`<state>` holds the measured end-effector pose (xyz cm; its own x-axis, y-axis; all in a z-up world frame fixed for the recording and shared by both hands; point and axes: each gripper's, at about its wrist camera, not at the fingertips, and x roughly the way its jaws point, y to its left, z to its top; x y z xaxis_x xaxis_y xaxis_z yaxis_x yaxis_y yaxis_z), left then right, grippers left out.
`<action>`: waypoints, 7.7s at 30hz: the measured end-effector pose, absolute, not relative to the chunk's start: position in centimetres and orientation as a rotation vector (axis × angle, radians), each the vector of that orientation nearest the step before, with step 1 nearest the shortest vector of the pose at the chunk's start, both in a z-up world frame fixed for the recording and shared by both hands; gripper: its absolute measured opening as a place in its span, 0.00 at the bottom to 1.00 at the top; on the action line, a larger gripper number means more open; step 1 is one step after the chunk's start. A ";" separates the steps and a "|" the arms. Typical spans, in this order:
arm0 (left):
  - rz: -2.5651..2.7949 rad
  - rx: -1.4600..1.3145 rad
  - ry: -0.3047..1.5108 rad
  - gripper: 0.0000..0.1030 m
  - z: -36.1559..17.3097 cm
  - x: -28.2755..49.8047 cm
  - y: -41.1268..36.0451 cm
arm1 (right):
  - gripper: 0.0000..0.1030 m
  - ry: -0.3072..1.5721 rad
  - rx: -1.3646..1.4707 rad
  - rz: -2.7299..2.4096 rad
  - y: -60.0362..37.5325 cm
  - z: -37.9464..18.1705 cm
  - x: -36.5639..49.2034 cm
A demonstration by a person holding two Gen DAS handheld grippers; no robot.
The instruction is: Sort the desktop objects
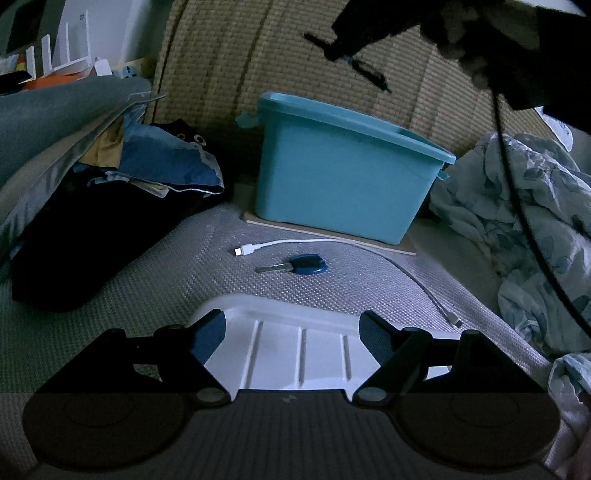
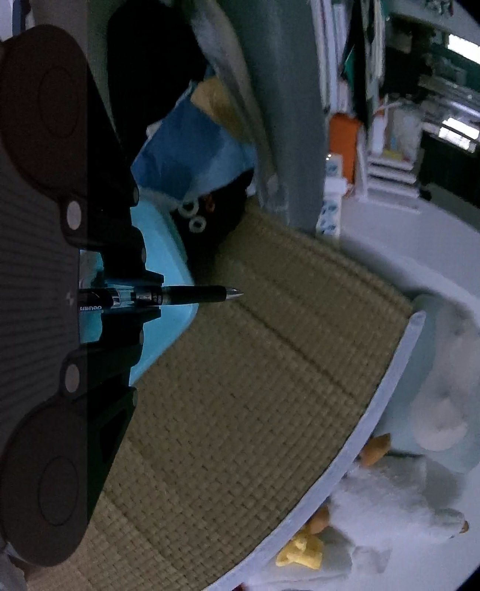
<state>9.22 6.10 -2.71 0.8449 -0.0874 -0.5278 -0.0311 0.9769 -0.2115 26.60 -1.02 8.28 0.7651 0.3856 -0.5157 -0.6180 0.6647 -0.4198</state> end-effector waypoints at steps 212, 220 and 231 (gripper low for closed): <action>-0.137 0.043 0.759 1.00 -3.6 5.9 4.7 | 0.97 0.689 0.031 0.432 -19.6 -11.1 4.3; -0.140 0.052 0.735 1.00 -3.5 5.6 4.5 | 0.97 0.672 0.015 0.419 -19.5 -11.0 4.1; -0.141 0.051 0.684 1.00 -3.0 5.1 4.5 | 0.97 0.648 0.027 0.418 -19.7 -10.7 3.8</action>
<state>5.14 4.51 -3.02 0.7659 -0.1130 -0.6329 0.1466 0.9892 0.0008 3.83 -19.71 -10.69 0.7172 0.3856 -0.5804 -0.3691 0.9167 0.1530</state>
